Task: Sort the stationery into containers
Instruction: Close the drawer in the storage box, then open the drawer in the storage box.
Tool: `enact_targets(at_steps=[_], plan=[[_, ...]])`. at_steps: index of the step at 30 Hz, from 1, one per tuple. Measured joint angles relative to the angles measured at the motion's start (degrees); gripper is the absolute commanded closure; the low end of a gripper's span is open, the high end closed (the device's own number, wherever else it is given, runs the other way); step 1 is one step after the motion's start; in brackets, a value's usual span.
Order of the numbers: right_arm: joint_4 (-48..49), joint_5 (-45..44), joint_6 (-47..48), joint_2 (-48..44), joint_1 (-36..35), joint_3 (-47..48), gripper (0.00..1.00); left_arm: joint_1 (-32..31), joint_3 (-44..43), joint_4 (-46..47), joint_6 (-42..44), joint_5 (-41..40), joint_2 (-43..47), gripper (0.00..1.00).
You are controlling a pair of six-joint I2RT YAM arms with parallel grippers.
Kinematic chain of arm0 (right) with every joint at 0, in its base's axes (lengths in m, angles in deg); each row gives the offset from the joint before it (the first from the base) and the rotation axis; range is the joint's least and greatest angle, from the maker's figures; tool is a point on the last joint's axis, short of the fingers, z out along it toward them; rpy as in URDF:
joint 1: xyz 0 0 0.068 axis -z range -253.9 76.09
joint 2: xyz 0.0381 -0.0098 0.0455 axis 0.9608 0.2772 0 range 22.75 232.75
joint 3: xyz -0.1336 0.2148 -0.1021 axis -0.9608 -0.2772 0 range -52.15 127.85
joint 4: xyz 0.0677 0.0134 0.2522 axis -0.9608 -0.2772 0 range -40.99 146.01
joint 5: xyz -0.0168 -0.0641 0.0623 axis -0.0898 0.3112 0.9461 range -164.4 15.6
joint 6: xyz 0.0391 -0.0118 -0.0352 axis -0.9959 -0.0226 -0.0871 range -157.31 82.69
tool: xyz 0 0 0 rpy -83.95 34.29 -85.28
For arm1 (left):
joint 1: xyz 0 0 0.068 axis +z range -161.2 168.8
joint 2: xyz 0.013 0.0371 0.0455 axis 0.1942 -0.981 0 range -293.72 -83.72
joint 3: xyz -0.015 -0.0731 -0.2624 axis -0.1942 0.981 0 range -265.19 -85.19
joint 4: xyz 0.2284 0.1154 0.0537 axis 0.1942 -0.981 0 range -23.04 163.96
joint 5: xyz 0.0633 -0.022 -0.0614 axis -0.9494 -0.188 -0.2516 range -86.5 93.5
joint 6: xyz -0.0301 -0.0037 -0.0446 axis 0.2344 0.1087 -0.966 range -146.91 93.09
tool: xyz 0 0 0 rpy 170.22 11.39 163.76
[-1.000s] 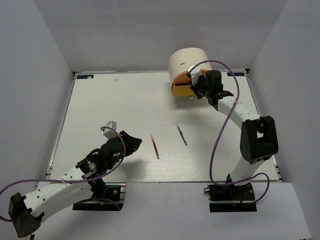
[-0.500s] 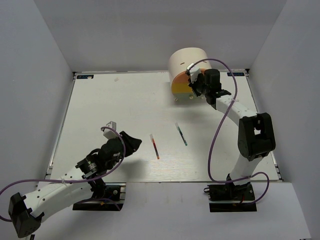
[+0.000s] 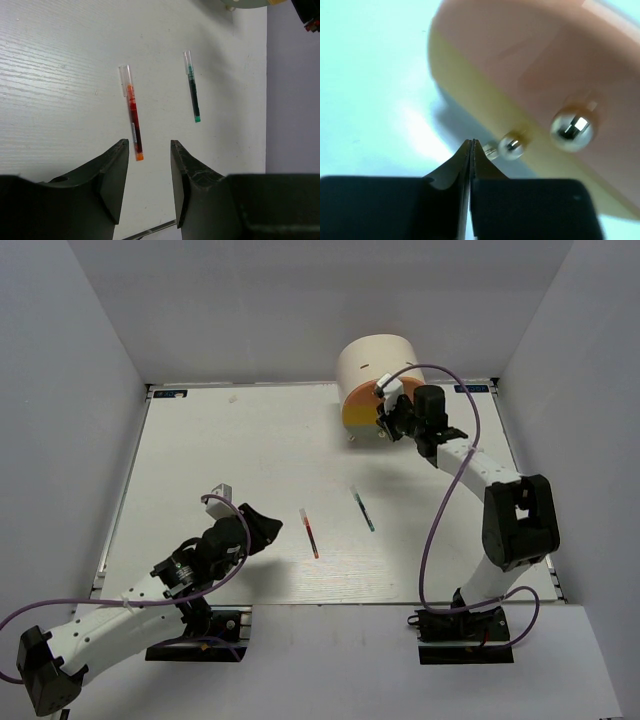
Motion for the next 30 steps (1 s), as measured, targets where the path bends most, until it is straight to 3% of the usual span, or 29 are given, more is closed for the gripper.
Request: enact_targets(at_steps=[3,7,11,14,19,26,30], plan=[[0.2,1.49,-3.78,-3.34,0.07,-4.0,0.57,0.0,0.0,-0.04,-0.02,-0.02,0.26,0.5],[2.71,1.6,-10.45,-4.37,0.37,-8.11,0.44,0.0,0.0,-0.11,-0.2,-0.02,0.2,0.5],[4.57,1.11,-17.33,-4.37,1.25,-12.79,0.41,0.0,0.0,-0.11,-0.39,-0.02,0.17,0.5],[5.66,0.79,-22.95,-4.26,2.19,-14.21,0.32,0.0,0.0,-0.13,-0.5,-0.02,0.17,0.5],[9.18,0.79,-30.86,-1.77,3.98,-13.77,0.31,0.0,0.0,-0.11,-0.87,-0.02,0.04,0.5],[10.45,1.44,-40.83,5.31,6.62,-10.86,0.45,0.0,0.0,-0.15,-1.09,0.0,-2.62,0.5],[11.3,1.64,-46.62,7.78,7.89,-10.05,0.46,0.0,0.0,-0.11,-1.22,0.0,-4.07,0.48]])
